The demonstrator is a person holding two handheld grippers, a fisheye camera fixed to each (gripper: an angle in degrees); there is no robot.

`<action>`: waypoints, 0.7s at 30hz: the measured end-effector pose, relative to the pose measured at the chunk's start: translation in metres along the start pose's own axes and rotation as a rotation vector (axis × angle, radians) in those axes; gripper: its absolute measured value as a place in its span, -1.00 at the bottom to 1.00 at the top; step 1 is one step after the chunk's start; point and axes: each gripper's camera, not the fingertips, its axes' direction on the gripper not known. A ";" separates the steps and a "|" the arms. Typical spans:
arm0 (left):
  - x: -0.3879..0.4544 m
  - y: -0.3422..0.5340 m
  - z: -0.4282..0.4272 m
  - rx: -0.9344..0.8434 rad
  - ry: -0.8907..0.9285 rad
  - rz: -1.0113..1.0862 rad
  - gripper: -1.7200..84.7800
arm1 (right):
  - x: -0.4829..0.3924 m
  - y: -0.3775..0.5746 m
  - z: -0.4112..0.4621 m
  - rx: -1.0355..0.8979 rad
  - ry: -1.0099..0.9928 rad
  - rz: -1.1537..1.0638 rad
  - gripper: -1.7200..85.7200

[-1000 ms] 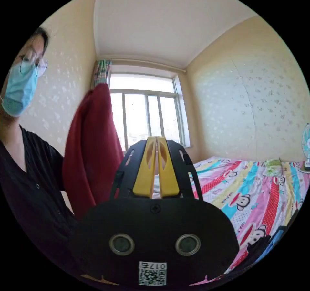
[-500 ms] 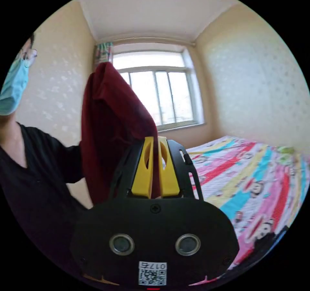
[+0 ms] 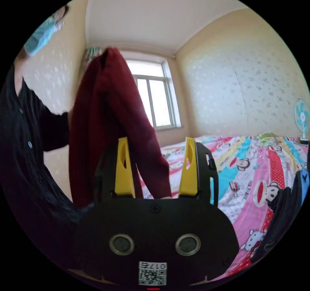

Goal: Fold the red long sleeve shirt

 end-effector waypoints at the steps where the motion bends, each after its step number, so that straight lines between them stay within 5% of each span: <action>1: -0.001 -0.004 0.005 -0.008 0.008 -0.002 -0.97 | -0.010 0.018 0.019 -0.050 -0.001 -0.020 -0.44; 3: -0.001 -0.009 0.012 -0.010 0.022 -0.008 -0.97 | -0.024 0.029 0.043 -0.067 -0.056 -0.003 -0.47; 7: 0.019 -0.019 0.005 -0.001 -0.030 0.014 -0.97 | -0.046 -0.016 0.032 0.164 -0.007 0.052 -0.83; 11: 0.069 -0.023 -0.027 0.044 -0.214 0.115 -0.97 | -0.030 -0.119 -0.023 0.194 0.038 0.053 -0.85; 16: 0.151 0.008 -0.051 0.145 -0.859 0.323 -0.96 | -0.088 -0.231 -0.086 0.229 0.116 -0.175 -0.85; 21: 0.151 0.011 -0.013 0.284 -1.224 0.554 -0.96 | -0.132 -0.314 -0.064 0.055 0.402 -0.195 -0.87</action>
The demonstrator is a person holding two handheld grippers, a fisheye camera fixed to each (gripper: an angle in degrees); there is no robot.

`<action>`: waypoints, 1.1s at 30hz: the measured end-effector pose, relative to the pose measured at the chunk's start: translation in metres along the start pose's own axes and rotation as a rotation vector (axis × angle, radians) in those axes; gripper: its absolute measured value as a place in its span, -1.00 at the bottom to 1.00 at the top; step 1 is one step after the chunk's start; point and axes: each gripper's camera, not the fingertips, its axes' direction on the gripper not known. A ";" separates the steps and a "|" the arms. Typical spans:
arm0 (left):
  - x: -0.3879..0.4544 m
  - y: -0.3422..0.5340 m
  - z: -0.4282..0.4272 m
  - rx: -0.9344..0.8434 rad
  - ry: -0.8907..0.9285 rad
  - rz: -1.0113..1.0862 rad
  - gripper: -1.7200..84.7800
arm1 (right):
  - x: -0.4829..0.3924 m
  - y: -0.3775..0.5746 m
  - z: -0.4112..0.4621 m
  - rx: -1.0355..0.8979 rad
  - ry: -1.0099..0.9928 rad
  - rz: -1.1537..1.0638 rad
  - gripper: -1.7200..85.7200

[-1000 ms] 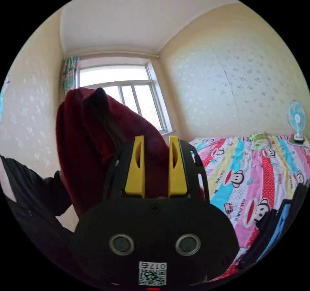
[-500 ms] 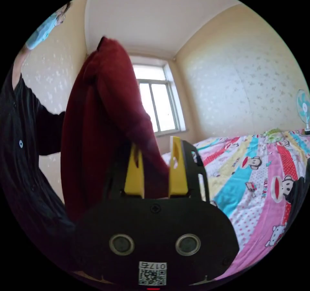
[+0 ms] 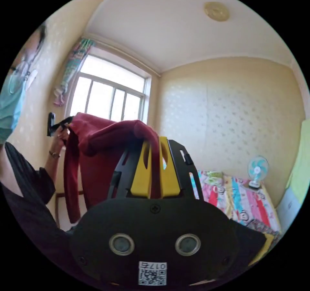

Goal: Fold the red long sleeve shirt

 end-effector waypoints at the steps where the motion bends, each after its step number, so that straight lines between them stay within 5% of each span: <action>1: -0.008 -0.007 0.028 -0.023 -0.019 0.019 -0.95 | 0.002 -0.013 0.022 -0.027 0.058 -0.046 -0.87; 6: -0.118 -0.019 0.237 -0.375 0.048 -0.140 -0.93 | 0.095 -0.024 0.208 -0.329 0.121 -0.048 -0.84; 8: -0.170 0.006 0.348 -0.577 0.032 -0.196 -0.92 | 0.176 0.017 0.349 -0.577 0.113 0.023 -0.77; 12: -0.262 0.163 0.497 -0.937 -0.141 -0.428 -0.83 | 0.265 0.174 0.469 -0.948 0.115 0.338 -0.74; 19: -0.188 0.395 0.442 -1.212 0.011 -0.304 -0.70 | 0.176 0.430 0.379 -1.109 0.059 0.396 -0.65; 22: -0.167 0.420 0.384 -1.180 -0.192 -0.288 -0.66 | 0.125 0.473 0.313 -1.074 0.086 0.445 -0.64; 28: -0.171 0.432 0.333 -1.134 -0.310 -0.373 -0.69 | 0.080 0.475 0.280 -1.241 0.238 0.154 -0.87; 31: -0.195 0.412 0.329 -1.168 -0.260 -0.450 -0.70 | 0.131 0.390 0.256 -1.086 0.657 0.026 -0.86; 33: -0.210 0.399 0.320 -1.112 -0.227 -0.504 -0.70 | 0.171 0.345 0.234 -0.996 0.807 0.126 -0.82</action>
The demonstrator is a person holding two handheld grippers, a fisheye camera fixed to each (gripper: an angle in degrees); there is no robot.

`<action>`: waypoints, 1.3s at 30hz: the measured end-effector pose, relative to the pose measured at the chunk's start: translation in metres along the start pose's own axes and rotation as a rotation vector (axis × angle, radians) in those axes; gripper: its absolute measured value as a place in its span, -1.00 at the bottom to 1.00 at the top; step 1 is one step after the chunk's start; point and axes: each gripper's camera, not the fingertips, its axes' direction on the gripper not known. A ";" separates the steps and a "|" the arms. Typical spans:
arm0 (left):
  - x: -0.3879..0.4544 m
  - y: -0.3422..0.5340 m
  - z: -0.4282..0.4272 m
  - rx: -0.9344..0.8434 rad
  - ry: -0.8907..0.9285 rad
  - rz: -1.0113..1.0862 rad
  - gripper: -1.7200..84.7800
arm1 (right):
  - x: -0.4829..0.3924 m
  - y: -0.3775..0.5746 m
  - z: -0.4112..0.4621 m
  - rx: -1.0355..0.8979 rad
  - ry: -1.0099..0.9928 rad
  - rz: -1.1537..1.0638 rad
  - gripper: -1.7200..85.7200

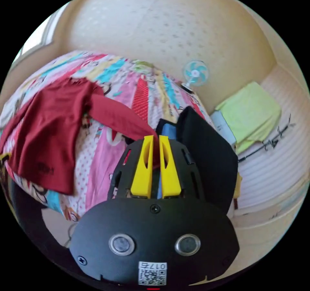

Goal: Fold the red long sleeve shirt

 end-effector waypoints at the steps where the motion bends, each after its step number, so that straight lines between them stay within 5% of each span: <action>1: -0.009 -0.004 -0.009 0.024 0.019 -0.016 -0.70 | 0.025 -0.010 -0.011 -0.002 -0.030 0.096 -0.76; 6: -0.029 -0.033 -0.008 -0.022 0.023 -0.004 -0.70 | -0.001 0.028 0.008 -0.020 -0.685 0.132 -0.69; 9: -0.034 -0.040 -0.001 -0.038 -0.067 0.026 -0.72 | -0.079 0.088 0.095 -0.431 -0.918 0.082 -0.72; 16: -0.079 -0.030 -0.115 -0.067 0.085 0.084 -0.90 | 0.008 0.156 -0.007 -0.228 -0.908 -0.007 -0.89; 19: -0.110 0.003 -0.163 -0.196 0.332 0.072 -0.88 | 0.057 0.182 -0.055 -0.278 -0.871 -0.124 -0.90; 23: -0.163 0.037 -0.171 -0.279 0.351 -0.085 -0.83 | 0.081 0.248 -0.056 -0.419 -0.733 -0.156 -0.90; 30: -0.350 0.002 -0.214 0.231 0.426 -0.642 -0.65 | 0.104 0.264 -0.061 -0.402 -0.898 -0.016 -0.91; 33: -0.407 -0.030 -0.215 0.273 0.312 -0.825 -0.67 | 0.103 0.246 -0.090 -0.254 -1.046 -0.091 -0.91; 36: -0.445 -0.032 -0.213 0.284 0.394 -1.019 -0.82 | 0.107 0.238 -0.112 -0.179 -1.070 -0.109 -0.91; 39: -0.459 -0.022 -0.262 0.333 0.375 -0.819 -0.93 | 0.111 0.244 -0.116 -0.220 -1.036 -0.119 -0.91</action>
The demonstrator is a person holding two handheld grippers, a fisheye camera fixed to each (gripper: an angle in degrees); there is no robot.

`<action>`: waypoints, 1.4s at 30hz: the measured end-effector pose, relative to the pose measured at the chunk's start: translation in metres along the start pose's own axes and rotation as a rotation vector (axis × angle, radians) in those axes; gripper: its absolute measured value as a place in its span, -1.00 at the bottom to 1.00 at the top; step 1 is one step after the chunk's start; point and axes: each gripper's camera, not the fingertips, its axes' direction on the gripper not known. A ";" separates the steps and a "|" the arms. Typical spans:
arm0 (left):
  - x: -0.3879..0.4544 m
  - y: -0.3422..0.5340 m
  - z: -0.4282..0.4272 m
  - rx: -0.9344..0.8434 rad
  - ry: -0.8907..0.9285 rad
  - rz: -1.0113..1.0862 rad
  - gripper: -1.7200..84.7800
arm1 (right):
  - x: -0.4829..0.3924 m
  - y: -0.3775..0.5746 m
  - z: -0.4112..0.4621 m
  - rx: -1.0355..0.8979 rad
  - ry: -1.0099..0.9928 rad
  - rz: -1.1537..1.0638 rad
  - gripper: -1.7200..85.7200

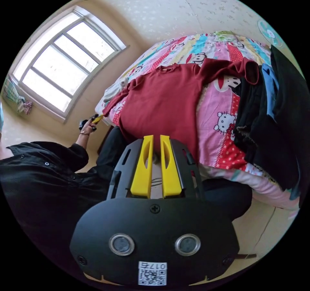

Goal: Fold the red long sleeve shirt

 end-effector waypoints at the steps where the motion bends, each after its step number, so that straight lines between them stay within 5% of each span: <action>1: -0.004 0.002 -0.032 0.058 0.050 0.057 -0.93 | 0.001 0.004 0.001 -0.027 0.020 0.004 -0.91; 6: -0.077 0.010 -0.133 0.343 -0.078 -0.049 -0.87 | 0.011 0.016 0.012 -0.112 0.079 0.025 -0.91; 10: -0.157 0.029 -0.116 0.269 0.160 -0.277 -0.58 | 0.016 0.005 0.025 -0.113 -0.001 0.035 -0.90; 14: -0.206 0.054 -0.060 0.187 0.452 -0.495 -0.58 | 0.004 -0.011 0.035 -0.117 -0.012 -0.012 -0.90; 16: -0.226 0.062 -0.030 0.219 0.703 -0.613 -0.63 | 0.001 -0.014 0.038 -0.131 0.006 -0.029 -0.90; 19: -0.223 0.061 -0.026 0.321 0.846 -0.629 -0.77 | 0.002 -0.012 0.043 -0.155 0.025 -0.032 -0.90; 23: -0.147 0.039 -0.088 0.423 0.736 -0.252 -0.88 | 0.013 0.000 0.048 -0.137 -0.007 0.005 -0.91; 26: 0.000 0.041 -0.128 0.416 0.532 0.235 -0.91 | 0.020 0.011 0.058 -0.112 -0.032 0.032 -0.92; 28: 0.129 0.070 -0.106 0.338 0.517 0.602 -0.91 | 0.024 0.013 0.068 -0.119 -0.048 0.048 -0.92; 31: 0.250 0.131 -0.018 0.110 0.616 0.865 -0.86 | 0.030 0.014 0.080 -0.113 -0.078 0.069 -0.91; 36: 0.321 0.270 0.178 -0.406 0.495 1.024 -0.72 | 0.034 0.008 0.071 -0.022 -0.059 0.096 -0.84; 42: 0.236 0.385 0.257 -0.624 0.339 0.948 -0.72 | 0.028 -0.051 0.021 0.113 0.421 0.043 -0.71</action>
